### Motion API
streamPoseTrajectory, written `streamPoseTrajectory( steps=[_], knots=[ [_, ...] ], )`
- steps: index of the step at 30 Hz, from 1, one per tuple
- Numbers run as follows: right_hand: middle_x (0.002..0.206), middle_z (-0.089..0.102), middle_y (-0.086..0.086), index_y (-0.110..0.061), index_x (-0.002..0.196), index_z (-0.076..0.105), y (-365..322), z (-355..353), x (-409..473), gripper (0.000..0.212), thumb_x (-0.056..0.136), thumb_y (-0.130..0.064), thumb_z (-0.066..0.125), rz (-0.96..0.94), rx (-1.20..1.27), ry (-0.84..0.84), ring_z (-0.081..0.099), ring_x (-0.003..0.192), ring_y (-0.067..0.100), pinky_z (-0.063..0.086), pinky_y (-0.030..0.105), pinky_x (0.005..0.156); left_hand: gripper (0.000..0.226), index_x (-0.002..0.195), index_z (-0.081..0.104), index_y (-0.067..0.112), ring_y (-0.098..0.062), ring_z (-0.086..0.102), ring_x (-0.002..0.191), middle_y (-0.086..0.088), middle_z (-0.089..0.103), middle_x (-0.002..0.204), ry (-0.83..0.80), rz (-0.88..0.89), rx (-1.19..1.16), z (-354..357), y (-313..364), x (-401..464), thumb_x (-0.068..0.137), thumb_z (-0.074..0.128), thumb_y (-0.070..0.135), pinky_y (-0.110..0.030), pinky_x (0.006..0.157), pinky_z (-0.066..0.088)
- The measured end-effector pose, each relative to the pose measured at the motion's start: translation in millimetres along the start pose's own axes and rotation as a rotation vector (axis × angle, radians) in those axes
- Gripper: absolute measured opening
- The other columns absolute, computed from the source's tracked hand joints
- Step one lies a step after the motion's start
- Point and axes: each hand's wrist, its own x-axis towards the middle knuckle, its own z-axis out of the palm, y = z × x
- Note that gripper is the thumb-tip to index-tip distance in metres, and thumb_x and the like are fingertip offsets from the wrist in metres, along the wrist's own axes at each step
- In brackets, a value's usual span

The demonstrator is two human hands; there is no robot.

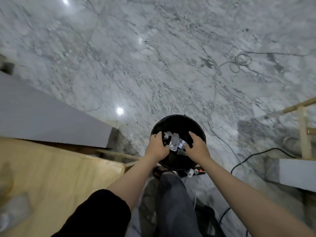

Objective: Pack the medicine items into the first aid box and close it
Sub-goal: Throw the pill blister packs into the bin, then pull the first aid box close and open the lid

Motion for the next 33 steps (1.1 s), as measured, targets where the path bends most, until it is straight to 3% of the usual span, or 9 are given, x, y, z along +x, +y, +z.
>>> streamPoseTrajectory(
  steps=[5,7,12,18,21,23,27,29,33],
  knots=[
    [0.151,0.037,0.006,-0.018,0.146,0.029,-59,2,-43,0.06,0.092,-0.029,0.053,-0.17,0.013,0.068,0.039,0.135,0.028,0.039,0.046,0.108,0.065,0.149,0.022,0.014,-0.026,0.044,0.131,-0.009,0.027,0.152,0.235,0.152,-0.139,-54,5,-72,0.091,0.05,0.028,-0.039,0.103,0.042],
    [0.151,0.037,0.005,-0.019,0.146,0.028,-87,4,-65,0.06,0.093,-0.033,0.051,-0.249,-0.023,0.082,0.038,0.136,0.027,0.039,0.046,0.108,0.063,0.149,0.023,0.016,-0.021,0.05,0.123,-0.006,0.031,0.149,0.362,0.21,-0.187,-77,-3,-111,0.093,0.049,0.027,-0.03,0.096,0.043],
    [0.152,0.036,0.006,-0.017,0.146,0.029,-167,26,-128,0.059,0.093,-0.031,0.051,-0.509,-0.097,0.077,0.037,0.137,0.027,0.035,0.045,0.11,0.059,0.147,0.028,0.016,-0.019,0.055,0.116,-0.006,0.036,0.146,0.638,0.224,-0.276,-122,-57,-212,0.093,0.05,0.025,-0.026,0.088,0.043],
    [0.144,0.046,0.007,-0.017,0.143,0.035,-246,100,-213,0.057,0.091,-0.028,0.053,-0.848,-0.143,-0.026,0.045,0.131,0.028,0.039,0.047,0.106,0.057,0.142,0.036,0.015,-0.019,0.057,0.11,-0.007,0.04,0.142,0.914,0.089,-0.359,-135,-147,-323,0.089,0.054,0.021,-0.024,0.087,0.041],
    [0.137,0.054,0.009,-0.013,0.139,0.042,-273,151,-255,0.055,0.088,-0.025,0.057,-1.005,-0.195,-0.112,0.051,0.124,0.029,0.044,0.044,0.101,0.049,0.135,0.045,0.014,-0.023,0.055,0.112,-0.007,0.045,0.134,1.037,0.022,-0.377,-130,-192,-373,0.087,0.055,0.02,-0.033,0.094,0.044],
    [0.131,0.059,0.011,-0.011,0.135,0.048,-288,186,-282,0.053,0.084,-0.025,0.057,-1.135,-0.227,-0.204,0.055,0.119,0.032,0.046,0.046,0.097,0.049,0.13,0.049,0.013,-0.025,0.054,0.114,-0.008,0.049,0.13,1.14,-0.052,-0.399,-123,-220,-404,0.082,0.054,0.023,-0.038,0.094,0.045],
    [0.112,0.068,0.014,-0.009,0.121,0.059,-305,249,-338,0.043,0.078,-0.017,0.057,-1.38,-0.304,-0.424,0.061,0.105,0.033,0.049,0.04,0.088,0.046,0.129,0.05,0.015,-0.022,0.054,0.115,-0.006,0.05,0.129,1.326,-0.218,-0.482,-100,-268,-459,0.084,0.052,0.024,-0.033,0.093,0.046],
    [0.114,0.068,0.01,-0.013,0.12,0.06,-305,274,-363,0.042,0.079,-0.017,0.057,-1.472,-0.347,-0.509,0.061,0.108,0.031,0.049,0.039,0.089,0.046,0.131,0.05,0.016,-0.021,0.052,0.119,-0.005,0.05,0.132,1.399,-0.326,-0.502,-82,-288,-483,0.086,0.054,0.023,-0.029,0.097,0.042],
    [0.13,0.058,0.009,-0.022,0.128,0.057,-293,308,-396,0.043,0.084,-0.024,0.06,-1.644,-0.457,-0.578,0.048,0.123,0.031,0.033,0.036,0.102,0.053,0.128,0.053,0.022,-0.023,0.045,0.125,-0.001,0.053,0.132,1.463,-0.525,-0.471,-43,-316,-522,0.076,0.052,0.034,-0.032,0.102,0.037]
  ],
)
